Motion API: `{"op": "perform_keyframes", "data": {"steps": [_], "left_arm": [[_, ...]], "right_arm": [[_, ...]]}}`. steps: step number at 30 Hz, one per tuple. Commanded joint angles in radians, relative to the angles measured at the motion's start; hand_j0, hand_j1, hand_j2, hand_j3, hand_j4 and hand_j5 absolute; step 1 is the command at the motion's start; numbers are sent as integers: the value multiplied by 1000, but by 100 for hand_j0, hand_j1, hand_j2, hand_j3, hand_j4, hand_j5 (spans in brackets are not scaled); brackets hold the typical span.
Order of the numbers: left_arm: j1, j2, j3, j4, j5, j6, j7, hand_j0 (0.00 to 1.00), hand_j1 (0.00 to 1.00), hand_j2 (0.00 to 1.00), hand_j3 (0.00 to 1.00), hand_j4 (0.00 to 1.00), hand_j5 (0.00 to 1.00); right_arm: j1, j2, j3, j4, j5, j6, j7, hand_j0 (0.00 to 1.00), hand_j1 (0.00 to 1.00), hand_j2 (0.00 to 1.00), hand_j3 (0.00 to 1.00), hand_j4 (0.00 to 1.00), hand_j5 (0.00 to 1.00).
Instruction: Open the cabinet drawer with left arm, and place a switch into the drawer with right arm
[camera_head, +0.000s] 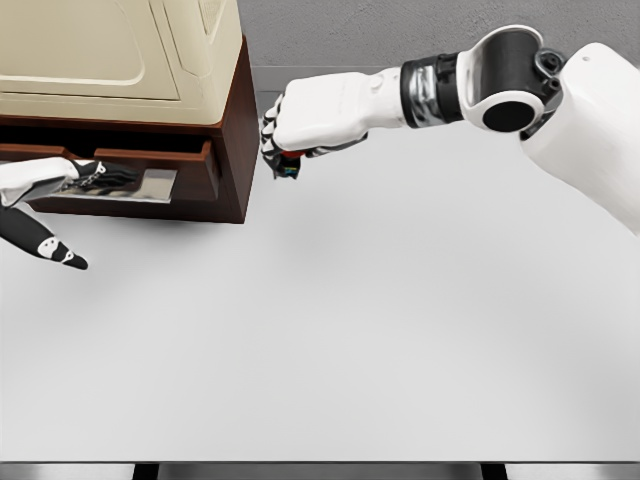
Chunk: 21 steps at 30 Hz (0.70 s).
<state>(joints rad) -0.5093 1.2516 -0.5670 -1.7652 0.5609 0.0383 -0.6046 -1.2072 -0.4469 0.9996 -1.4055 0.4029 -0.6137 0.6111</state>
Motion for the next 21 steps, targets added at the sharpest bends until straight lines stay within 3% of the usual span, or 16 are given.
{"op": "perform_keyframes", "data": {"steps": [1,21], "left_arm": [[0,11,-5,3,-12,3,-6,100,100,100,100,100,100],[38,84,-5,1,37,3,-6,100,100,100,100,100,100]], "right_arm": [[0,2,-1,-1,-4,3,0,46,46,46,46,46,46],[-9,-3,-1,-47,-32,3,0,46,46,46,46,46,46]]}}
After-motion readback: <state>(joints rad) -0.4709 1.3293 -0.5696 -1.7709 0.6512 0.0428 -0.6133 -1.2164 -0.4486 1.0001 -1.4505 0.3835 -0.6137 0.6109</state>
